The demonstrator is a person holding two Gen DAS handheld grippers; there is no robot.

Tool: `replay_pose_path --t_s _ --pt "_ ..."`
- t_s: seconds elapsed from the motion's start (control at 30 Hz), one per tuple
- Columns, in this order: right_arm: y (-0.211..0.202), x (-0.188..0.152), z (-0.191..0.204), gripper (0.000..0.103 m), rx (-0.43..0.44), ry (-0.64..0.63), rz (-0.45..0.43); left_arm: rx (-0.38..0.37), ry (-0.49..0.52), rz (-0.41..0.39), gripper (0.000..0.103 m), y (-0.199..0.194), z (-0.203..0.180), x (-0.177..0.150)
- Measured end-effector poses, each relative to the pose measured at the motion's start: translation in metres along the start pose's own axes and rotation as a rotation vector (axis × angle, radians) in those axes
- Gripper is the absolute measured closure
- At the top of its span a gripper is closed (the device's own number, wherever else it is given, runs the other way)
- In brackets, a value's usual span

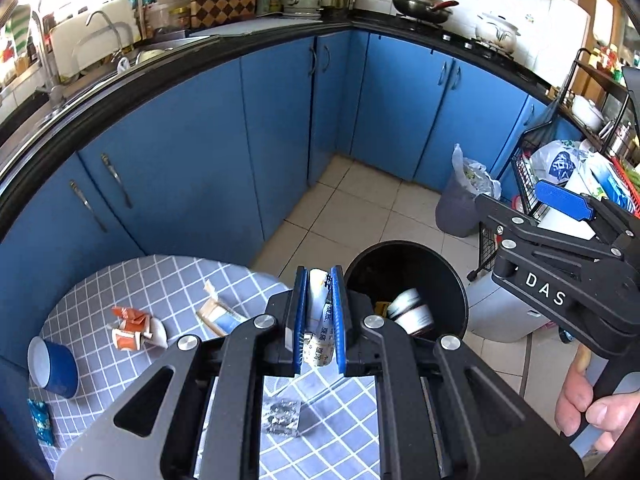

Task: Collect trash
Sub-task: 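Carry the bottle and packet to the bin and open both tools over it, then return both tools to the table toward the foil packet and clear lid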

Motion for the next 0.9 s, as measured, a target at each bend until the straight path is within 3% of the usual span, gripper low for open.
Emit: replay_pose_path --t_s 0.4,0.67,0.83,0.9 --pt "0.007 -0.014 -0.022 0.033 -0.134 0.008 0.02 -0.054 0.037 -0.007 0.09 0.015 -0.029 0.02" --pt "0.007 -0.024 -0.055 0.033 -0.219 0.047 0.037 -0.094 0.069 -0.048 0.089 0.022 -0.059 0.054" --pt "0.009 -0.027 -0.072 0.033 -0.239 0.091 0.059 -0.091 0.089 -0.077 0.085 0.022 -0.074 0.071" --pt "0.009 -0.027 -0.073 0.033 -0.242 0.1 0.063 -0.076 0.106 -0.073 0.074 0.024 -0.08 0.072"
Point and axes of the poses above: each gripper's, at about its wrist camera, not at the fingertips, and y roughly the way its jaws point, z to its left, x to its top, the point moved 3 cm from there along y, roughly the way its jaws point, and after that the axes turned 11 degrees about -x, right-handed, at the moved point
